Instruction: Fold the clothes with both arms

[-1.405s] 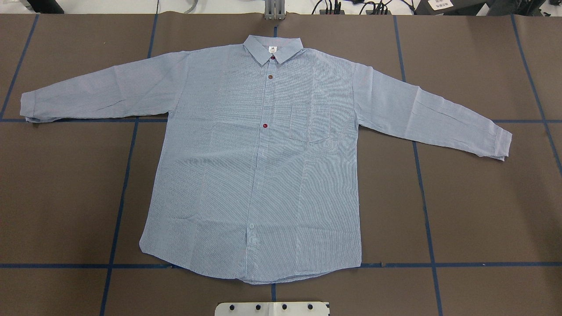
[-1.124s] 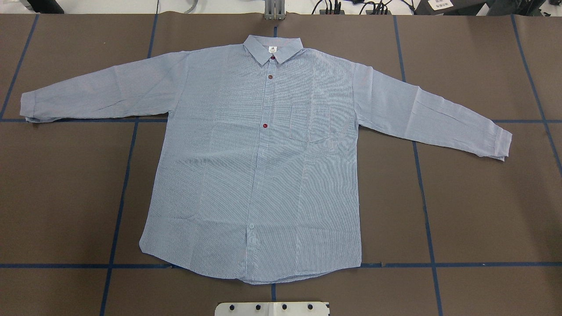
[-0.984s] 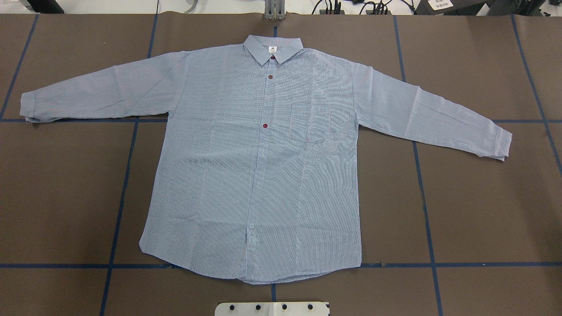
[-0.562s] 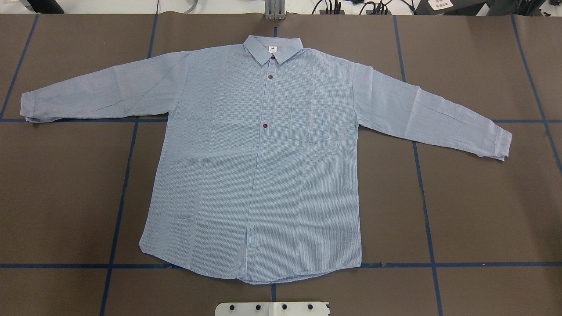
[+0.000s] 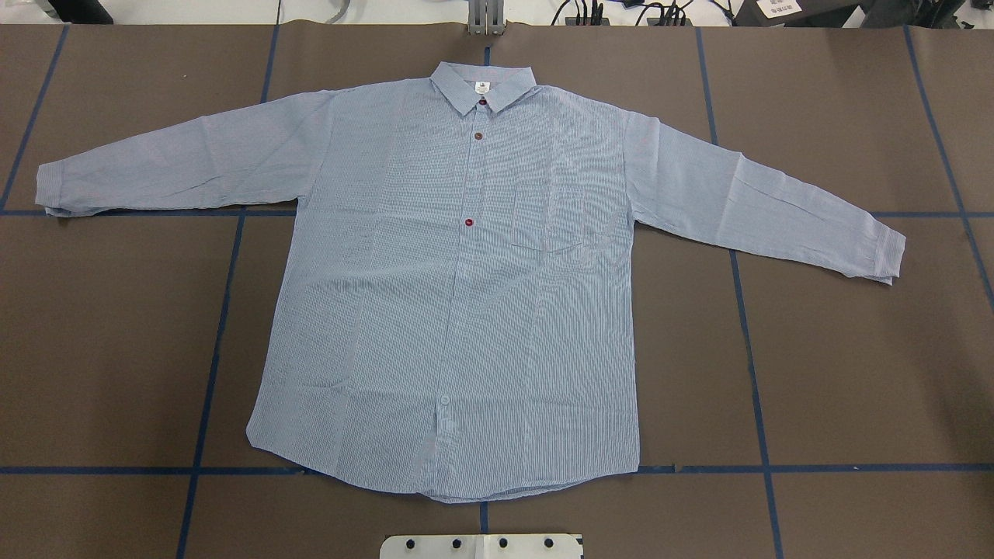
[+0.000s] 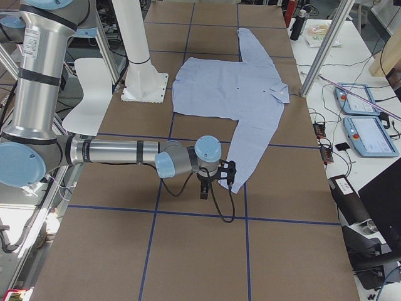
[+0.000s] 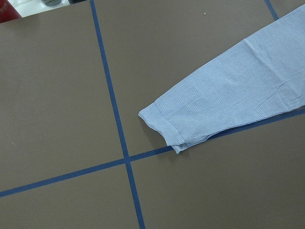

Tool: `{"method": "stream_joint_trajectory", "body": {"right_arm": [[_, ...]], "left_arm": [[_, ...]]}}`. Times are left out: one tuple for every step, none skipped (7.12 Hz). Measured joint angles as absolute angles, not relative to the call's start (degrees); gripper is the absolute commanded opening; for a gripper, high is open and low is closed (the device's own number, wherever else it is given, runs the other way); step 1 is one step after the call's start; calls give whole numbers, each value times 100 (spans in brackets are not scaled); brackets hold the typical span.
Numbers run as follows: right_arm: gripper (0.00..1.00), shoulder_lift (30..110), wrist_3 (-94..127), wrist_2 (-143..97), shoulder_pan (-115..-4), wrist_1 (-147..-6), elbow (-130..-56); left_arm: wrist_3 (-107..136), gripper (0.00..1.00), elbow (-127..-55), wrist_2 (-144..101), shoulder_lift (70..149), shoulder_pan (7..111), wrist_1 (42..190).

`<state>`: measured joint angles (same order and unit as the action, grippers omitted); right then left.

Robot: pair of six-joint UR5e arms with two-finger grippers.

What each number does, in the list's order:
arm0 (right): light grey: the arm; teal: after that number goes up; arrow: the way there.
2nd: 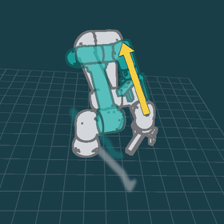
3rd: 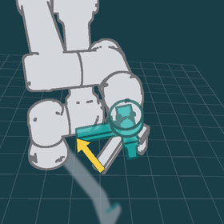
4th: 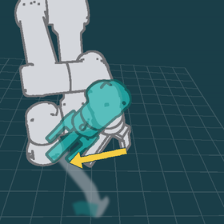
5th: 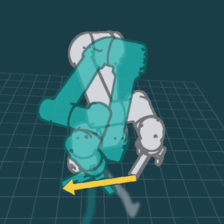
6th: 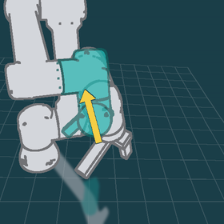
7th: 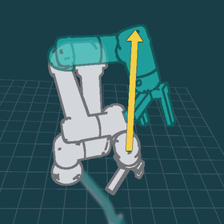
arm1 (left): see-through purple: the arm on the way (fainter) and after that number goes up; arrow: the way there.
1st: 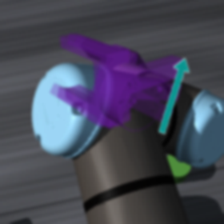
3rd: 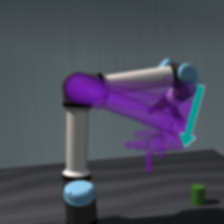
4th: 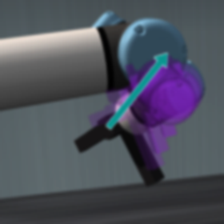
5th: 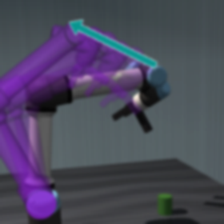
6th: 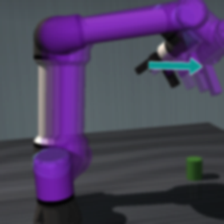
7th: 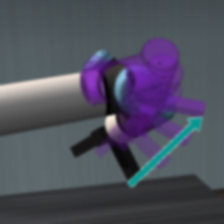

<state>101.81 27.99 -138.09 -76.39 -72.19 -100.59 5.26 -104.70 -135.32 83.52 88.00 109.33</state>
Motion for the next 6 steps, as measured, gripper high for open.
{"method": "stream_joint_trajectory", "body": {"right_arm": [[91,9975,3622,-13739,-7422,-6735,-9791],[88,9752,4503,-13614,-7180,-6103,-9417],[87,9569,5333,-13402,-6905,-5528,-9079],[87,9445,5936,-13256,-6693,-5201,-8864],[81,9386,6254,-13186,-6564,-5027,-8729],[79,9363,6384,-13151,-6510,-4904,-8614]], "left_arm": [[532,100,-10453,-13694,8351,8798,10934],[533,100,-10460,-13778,8350,8798,10936],[530,100,-10469,-13801,8356,8798,10940],[528,100,-10476,-13800,8369,8798,10941],[528,100,-10481,-13795,8383,8798,10942],[528,100,-10486,-13792,8395,8798,10943]]}}
